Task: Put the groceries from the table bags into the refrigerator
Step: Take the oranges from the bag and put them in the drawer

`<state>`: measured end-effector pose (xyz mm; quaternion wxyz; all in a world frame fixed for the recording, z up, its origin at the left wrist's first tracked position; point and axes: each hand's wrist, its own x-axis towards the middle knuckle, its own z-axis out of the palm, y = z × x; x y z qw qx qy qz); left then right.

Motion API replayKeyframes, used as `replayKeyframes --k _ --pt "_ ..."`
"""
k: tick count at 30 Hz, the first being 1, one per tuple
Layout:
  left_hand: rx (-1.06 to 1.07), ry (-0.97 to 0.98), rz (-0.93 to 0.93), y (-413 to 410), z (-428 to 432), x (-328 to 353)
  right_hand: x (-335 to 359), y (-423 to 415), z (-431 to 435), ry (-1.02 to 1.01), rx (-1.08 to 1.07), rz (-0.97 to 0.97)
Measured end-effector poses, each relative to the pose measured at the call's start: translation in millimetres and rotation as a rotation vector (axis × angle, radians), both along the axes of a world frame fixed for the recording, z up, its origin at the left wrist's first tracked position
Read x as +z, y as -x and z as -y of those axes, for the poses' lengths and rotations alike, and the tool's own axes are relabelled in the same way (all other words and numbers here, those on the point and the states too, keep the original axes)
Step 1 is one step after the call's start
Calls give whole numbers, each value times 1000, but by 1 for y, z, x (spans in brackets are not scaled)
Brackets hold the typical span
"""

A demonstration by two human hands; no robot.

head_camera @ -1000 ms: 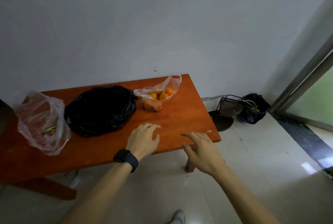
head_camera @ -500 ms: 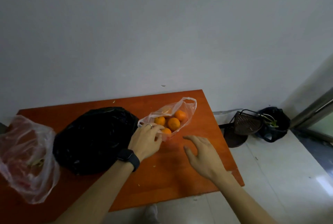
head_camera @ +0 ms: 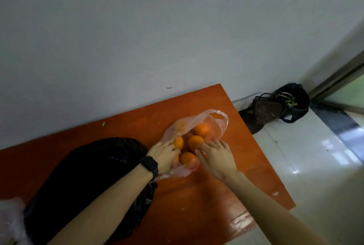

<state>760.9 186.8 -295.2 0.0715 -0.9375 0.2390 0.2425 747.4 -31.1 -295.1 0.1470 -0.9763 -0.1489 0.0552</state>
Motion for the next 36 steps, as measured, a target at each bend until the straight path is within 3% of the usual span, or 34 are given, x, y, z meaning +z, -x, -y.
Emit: replayKeyframes --k 5,13,20,28,36 --pt "-31 9 -87 -15 -16 -15 -34 -10 -22 123 -61 -223" --pt "-100 -30 -143 -34 -23 -27 -45 -18 -39 266 -39 -387" --pt "51 39 -161 -33 -16 -30 -44 -15 -48 332 -48 -495" --pt "69 -22 -168 -18 -10 -34 -35 13 -27 6 -221 -435" --pt "121 279 -1 -3 -3 3 12 57 16 -592 -416 -361"
